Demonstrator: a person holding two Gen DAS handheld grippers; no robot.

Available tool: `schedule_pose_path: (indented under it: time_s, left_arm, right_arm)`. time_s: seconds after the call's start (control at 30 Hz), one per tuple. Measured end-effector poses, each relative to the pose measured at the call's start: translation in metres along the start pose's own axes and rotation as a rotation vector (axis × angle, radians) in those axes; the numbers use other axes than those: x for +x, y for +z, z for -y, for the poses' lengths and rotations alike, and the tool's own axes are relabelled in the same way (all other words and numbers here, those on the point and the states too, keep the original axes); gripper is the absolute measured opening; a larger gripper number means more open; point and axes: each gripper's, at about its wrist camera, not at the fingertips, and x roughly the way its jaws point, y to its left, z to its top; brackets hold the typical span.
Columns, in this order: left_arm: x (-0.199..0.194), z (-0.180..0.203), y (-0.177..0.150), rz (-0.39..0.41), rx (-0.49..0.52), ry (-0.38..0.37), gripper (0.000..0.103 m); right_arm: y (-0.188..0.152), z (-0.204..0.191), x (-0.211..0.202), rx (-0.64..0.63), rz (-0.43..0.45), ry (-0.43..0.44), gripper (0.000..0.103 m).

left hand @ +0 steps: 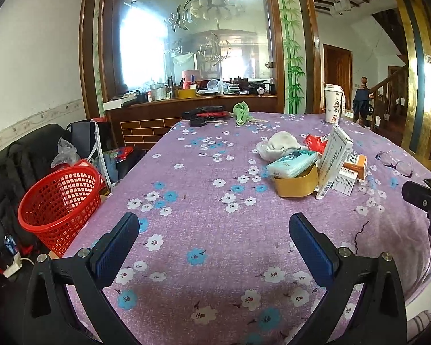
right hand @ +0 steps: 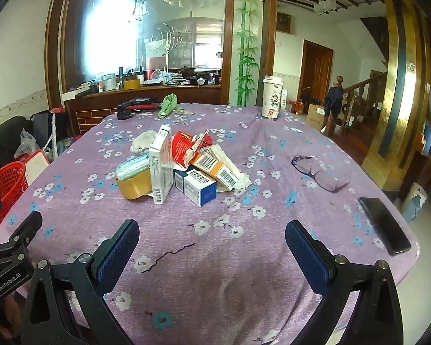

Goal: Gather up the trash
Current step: 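Move both tools toward the pile of trash on the table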

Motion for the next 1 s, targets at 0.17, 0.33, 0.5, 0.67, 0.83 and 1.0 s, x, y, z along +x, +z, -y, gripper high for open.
schedule_pose_path:
  time_s: [0.17, 0.33, 0.5, 0.67, 0.83, 1.0]
  left_arm:
    - [0.001, 0.002, -0.002, -0.007, 0.001, 0.001, 0.103]
    - [0.004, 0.004, -0.003, -0.013, 0.008, 0.001, 0.103]
    - [0.005, 0.003, -0.004, -0.015, 0.005, 0.003, 0.103]
    - [0.005, 0.002, -0.003, -0.015, 0.006, 0.005, 0.103]
    - [0.006, -0.001, -0.002, -0.015, 0.006, 0.008, 0.103]
    - [0.007, -0.003, -0.002, -0.021, -0.004, 0.015, 0.103]
  right_arm:
    - [-0.002, 0.0, 0.0, -0.002, -0.002, 0.0, 0.103]
    - [-0.003, -0.003, 0.001, -0.016, -0.006, 0.007, 0.103]
    - [-0.004, -0.008, 0.002, -0.035, -0.012, 0.009, 0.103]
    - [-0.003, -0.012, 0.0, -0.051, -0.006, 0.008, 0.103]
    - [-0.002, -0.017, 0.0, -0.071, -0.002, 0.009, 0.103]
    - [-0.001, -0.021, 0.001, -0.081, -0.003, 0.011, 0.103]
